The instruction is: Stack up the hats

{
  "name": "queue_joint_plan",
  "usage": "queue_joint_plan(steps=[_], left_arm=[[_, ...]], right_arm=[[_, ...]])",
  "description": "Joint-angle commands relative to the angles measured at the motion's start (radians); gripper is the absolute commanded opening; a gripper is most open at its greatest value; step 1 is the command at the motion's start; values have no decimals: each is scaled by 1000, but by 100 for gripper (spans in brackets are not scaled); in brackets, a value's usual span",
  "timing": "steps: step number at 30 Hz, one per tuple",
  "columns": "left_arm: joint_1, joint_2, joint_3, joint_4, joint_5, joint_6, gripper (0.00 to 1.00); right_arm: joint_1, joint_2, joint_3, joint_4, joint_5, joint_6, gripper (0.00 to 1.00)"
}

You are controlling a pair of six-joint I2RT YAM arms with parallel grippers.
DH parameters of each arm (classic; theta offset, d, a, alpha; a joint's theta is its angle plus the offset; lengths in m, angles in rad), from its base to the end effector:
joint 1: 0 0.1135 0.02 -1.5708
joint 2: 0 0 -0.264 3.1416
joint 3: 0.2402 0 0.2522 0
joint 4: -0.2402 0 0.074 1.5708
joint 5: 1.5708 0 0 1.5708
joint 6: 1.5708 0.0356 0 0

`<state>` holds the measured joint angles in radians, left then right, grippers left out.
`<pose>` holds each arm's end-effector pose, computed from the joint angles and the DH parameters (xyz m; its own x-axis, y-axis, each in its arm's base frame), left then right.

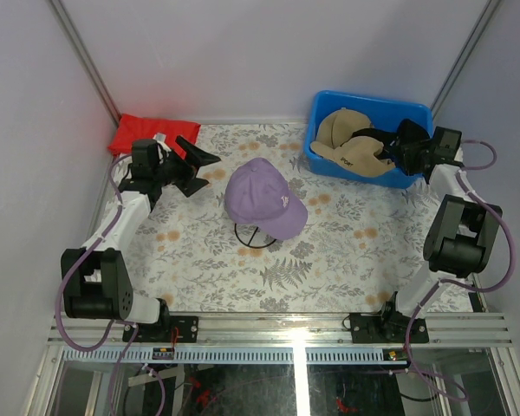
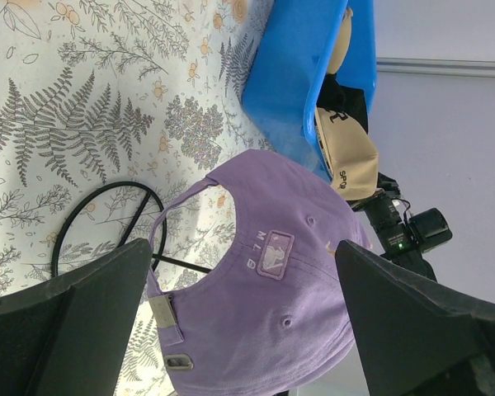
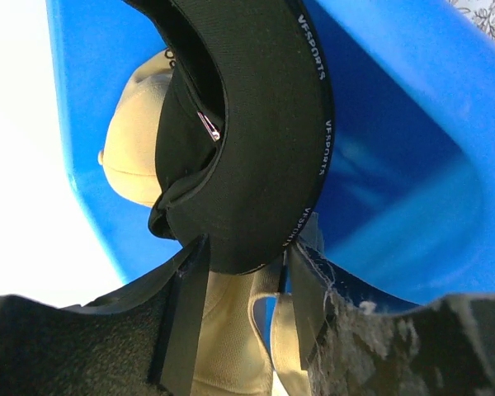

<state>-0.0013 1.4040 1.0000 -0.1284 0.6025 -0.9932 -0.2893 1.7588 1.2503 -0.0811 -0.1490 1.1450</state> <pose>0.3140 -0.0206 0.2803 -0.6871 -0.6894 -0.2294 -0.1581 0.4501 -0.8789 0.3880 -0.1100 0.2453 -0.0709 0.9608 -0.2681 0.5530 0.2616 0.7910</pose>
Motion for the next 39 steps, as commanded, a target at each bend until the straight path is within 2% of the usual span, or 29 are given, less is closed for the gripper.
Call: queue_joint_plan(steps=[1, 4, 6, 8, 10, 11, 12, 16, 22, 26, 29, 31, 33, 35, 39], left_arm=[[-4, 14, 36, 27, 2, 9, 93], [-5, 16, 41, 27, 3, 7, 93], [-4, 19, 44, 22, 3, 9, 93], [-4, 20, 47, 17, 1, 11, 93], [-4, 19, 51, 16, 0, 10, 93], [-5, 19, 55, 16, 0, 9, 93], [-5, 22, 59, 17, 1, 6, 93], [-11, 23, 98, 43, 12, -26, 92], [-41, 46, 270, 76, 46, -91, 92], [-107, 96, 497, 73, 99, -76, 92], [-189, 158, 707, -71, 104, 56, 93], [-237, 203, 810, -164, 118, 86, 93], [-253, 224, 844, -166, 155, 24, 93], [-258, 208, 830, -105, 160, -98, 93], [-256, 132, 732, 158, 146, -457, 96]], right_arm=[[-3, 37, 58, 35, 33, 5, 48], [-3, 56, 69, 47, 76, -2, 46], [-3, 76, 92, 46, 88, -14, 41], [-2, 88, 110, 60, 99, -24, 27], [-3, 92, 127, 75, 110, -41, 8], [-4, 92, 143, 75, 109, -52, 1], [-2, 86, 160, 77, 105, -69, 0], [-2, 18, 210, 80, 100, -165, 0], [0, -145, 301, 81, 55, -461, 0], [12, -258, 269, 151, -42, -620, 0], [44, -313, 253, 199, -148, -701, 0], [98, -336, 272, 177, -189, -790, 0], [166, -354, 300, 125, -213, -885, 0], [230, -377, 317, 71, -210, -959, 0], [361, -448, 282, 10, -148, -1100, 0]])
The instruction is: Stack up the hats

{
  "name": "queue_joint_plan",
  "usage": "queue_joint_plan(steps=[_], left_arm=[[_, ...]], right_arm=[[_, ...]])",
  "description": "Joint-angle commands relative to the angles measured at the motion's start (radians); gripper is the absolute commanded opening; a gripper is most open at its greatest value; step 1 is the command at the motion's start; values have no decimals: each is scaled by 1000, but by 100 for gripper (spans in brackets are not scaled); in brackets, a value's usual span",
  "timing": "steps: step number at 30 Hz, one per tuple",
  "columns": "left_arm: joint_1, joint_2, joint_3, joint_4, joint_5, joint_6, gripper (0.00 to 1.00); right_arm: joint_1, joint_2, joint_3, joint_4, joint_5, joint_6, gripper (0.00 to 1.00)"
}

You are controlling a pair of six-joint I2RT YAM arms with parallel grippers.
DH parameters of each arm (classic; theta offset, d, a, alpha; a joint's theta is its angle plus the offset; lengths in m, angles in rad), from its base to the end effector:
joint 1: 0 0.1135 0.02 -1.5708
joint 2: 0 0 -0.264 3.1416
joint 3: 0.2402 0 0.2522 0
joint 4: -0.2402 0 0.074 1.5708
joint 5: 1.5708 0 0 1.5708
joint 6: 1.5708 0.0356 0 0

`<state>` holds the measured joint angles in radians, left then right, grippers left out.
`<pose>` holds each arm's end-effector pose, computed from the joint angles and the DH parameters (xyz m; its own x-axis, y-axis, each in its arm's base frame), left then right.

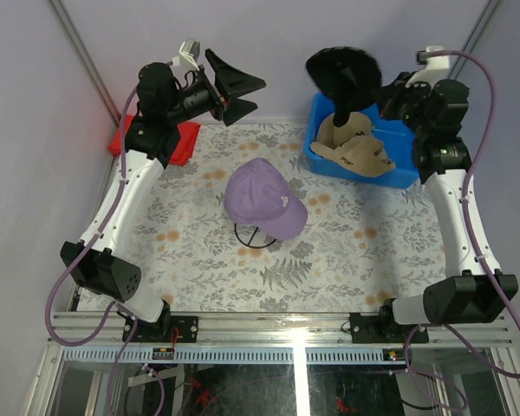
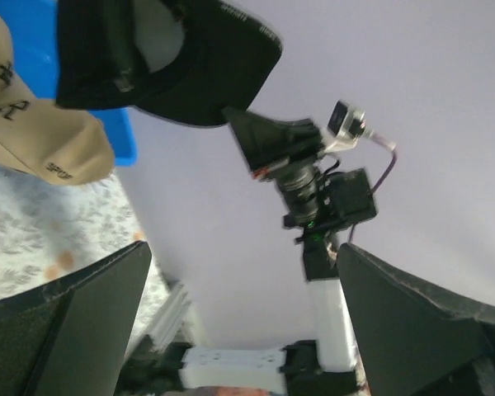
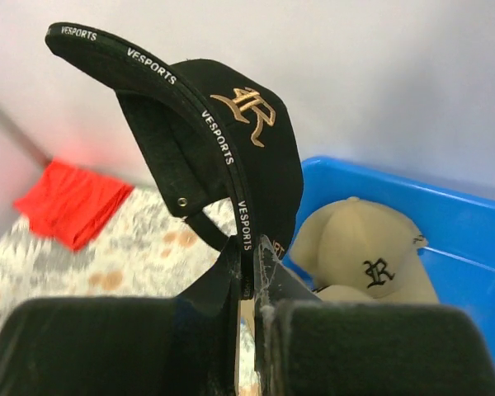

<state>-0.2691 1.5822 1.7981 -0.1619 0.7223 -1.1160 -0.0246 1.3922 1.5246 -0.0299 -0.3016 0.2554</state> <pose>0.3311 -0.1157 0.4940 -0.7280 -0.4984 -0.4707 0.4139 0.2277 -0.8814 0.3156 0.0028 0.4762 0.0303 0.2406 -0.9702 -0.2889 0.9313 0.2219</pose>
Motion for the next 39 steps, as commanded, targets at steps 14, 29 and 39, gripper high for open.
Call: queue_joint_plan(steps=[14, 29, 39], left_arm=[[-110, -24, -78, 368, 1, -707, 99], [-143, -36, -173, 298, -3, -653, 99], [-181, 51, -134, 254, 2, -601, 99]], right_arm=[[399, -303, -141, -104, 233, -446, 0], [472, -376, -183, -97, 295, -495, 0], [486, -421, -189, -122, 280, -519, 0]])
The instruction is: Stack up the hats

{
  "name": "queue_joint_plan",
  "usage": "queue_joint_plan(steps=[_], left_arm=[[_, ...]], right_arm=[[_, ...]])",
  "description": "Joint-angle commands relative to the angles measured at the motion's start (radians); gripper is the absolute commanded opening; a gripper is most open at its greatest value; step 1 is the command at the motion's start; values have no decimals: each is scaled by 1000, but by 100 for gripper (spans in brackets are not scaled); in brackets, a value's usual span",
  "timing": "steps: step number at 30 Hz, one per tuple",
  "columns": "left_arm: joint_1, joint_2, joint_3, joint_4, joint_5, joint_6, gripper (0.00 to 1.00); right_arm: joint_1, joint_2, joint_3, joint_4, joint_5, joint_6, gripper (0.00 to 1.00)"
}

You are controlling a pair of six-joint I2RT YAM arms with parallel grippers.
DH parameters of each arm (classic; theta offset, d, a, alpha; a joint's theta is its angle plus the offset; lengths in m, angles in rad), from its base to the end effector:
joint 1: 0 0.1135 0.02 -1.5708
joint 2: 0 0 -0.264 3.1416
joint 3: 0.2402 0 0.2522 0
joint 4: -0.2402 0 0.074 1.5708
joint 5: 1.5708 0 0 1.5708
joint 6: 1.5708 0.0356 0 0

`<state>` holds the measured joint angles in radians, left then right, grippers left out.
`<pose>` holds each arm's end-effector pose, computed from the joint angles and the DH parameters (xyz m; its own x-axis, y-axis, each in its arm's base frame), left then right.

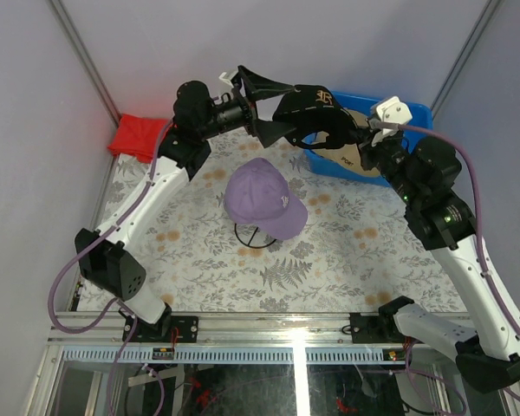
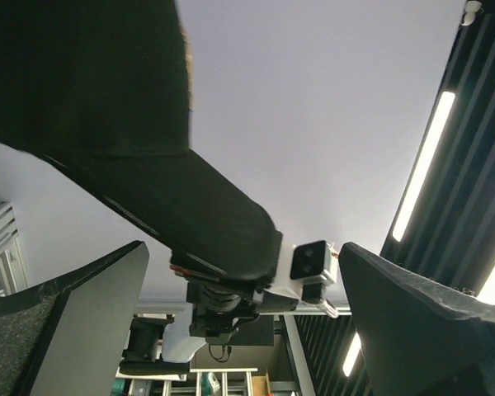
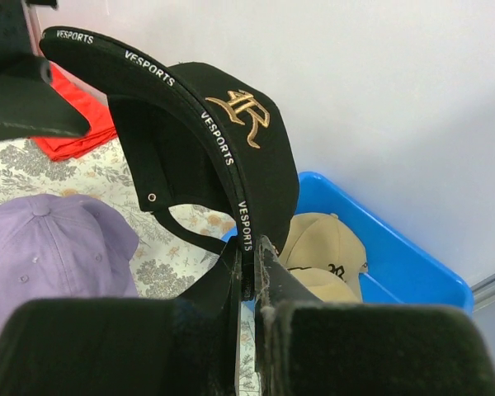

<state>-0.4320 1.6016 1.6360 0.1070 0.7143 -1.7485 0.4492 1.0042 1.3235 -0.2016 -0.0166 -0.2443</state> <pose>0.3269 -0.1764 0.4600 -0.9137 -0.3976 0.0841 -0.0341 -0.1314 -0.9907 0.1807 0.0878 0.4830 0.2112 -0.1666 -0.9631 -0.4101 0.8793 -0.2421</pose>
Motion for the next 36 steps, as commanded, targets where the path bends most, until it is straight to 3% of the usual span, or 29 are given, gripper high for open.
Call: queue_joint_plan(steps=[1, 5, 8, 9, 11, 14, 17, 18, 23, 26, 30, 36], left_arm=[[-20, 45, 30, -15, 12, 36, 99], [-24, 82, 52, -12, 3, 48, 90], [-27, 114, 97, -18, -5, 70, 60], [-28, 126, 116, -25, -11, 83, 39], [-30, 144, 147, -30, -25, 115, 16], [-30, 156, 152, 49, -60, 139, 1], [-30, 159, 148, 134, -91, 167, 0], [-30, 159, 143, 161, -100, 172, 0], [-30, 169, 153, 274, -129, 223, 0], [-30, 162, 148, 339, -160, 263, 0], [-30, 153, 119, 458, -198, 272, 0], [-30, 133, 105, 510, -212, 354, 0]], right_arm=[[11, -39, 9, 48, -11, -19, 0], [13, -50, 1, 27, -24, -28, 0], [13, -62, -11, 19, -20, -24, 0], [13, -67, -18, 20, -16, -19, 2], [13, -70, -26, 18, -15, -5, 4], [13, -72, -34, 19, -15, 34, 5], [12, -62, -32, 17, 5, 89, 7], [12, -59, -26, 13, 11, 116, 12], [11, -55, -13, 43, 26, 326, 55], [11, -53, -5, 55, 54, 508, 68], [11, -57, -5, 77, 24, 768, 72], [10, -171, -190, 315, 39, 1175, 72]])
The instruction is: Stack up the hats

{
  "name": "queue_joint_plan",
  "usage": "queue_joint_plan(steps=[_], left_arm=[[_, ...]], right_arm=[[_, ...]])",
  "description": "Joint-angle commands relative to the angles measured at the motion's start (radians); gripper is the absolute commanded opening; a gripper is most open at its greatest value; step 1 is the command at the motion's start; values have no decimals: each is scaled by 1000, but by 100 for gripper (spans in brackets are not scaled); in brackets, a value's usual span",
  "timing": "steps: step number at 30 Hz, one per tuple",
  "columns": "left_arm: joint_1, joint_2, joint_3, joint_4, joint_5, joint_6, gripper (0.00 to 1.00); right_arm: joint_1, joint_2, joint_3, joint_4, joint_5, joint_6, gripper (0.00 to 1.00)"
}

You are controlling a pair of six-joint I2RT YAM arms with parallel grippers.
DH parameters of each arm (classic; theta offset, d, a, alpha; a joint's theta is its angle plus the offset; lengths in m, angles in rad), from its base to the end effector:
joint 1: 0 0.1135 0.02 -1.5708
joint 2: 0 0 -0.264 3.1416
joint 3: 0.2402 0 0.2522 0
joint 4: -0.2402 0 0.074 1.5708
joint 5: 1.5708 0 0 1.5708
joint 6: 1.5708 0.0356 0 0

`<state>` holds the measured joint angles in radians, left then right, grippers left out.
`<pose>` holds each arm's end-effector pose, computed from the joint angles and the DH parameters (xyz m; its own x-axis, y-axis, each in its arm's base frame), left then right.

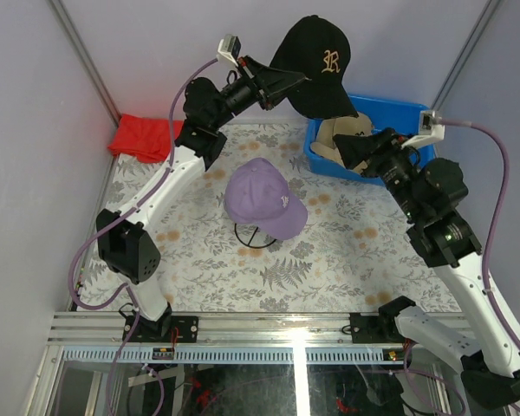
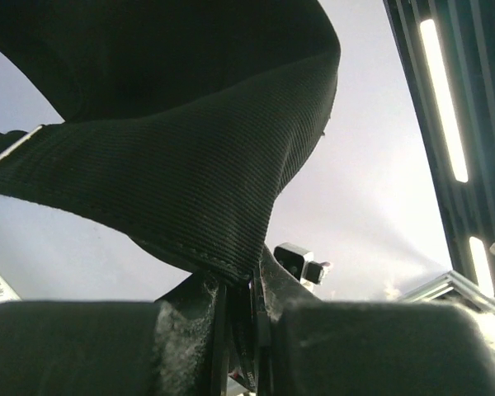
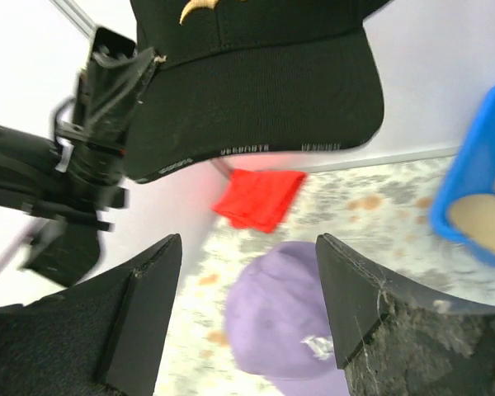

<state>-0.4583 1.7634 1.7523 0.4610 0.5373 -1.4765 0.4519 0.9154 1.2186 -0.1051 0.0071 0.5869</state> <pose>0.3599 -0.1979 0.4754 -0.7532 -0.5821 -0.3064 0.4630 -0.1382 -0.8755 0.1642 0.0794 0.4748 -0.0909 0.5714 -0.8156 -0.4564 0.7040 0.5441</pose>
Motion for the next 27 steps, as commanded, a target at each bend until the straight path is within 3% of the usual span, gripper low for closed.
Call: queue_joint_plan(steps=[1, 11, 27], left_arm=[[-3, -33, -16, 156, -35, 91, 0], [-3, -88, -128, 253, -34, 70, 0], [-3, -130, -215, 298, -48, 56, 0]], right_arm=[[5, -95, -111, 255, 19, 398, 72], [-117, -58, -363, 703, -51, 1028, 70], [-142, 98, -322, 825, -98, 1155, 67]])
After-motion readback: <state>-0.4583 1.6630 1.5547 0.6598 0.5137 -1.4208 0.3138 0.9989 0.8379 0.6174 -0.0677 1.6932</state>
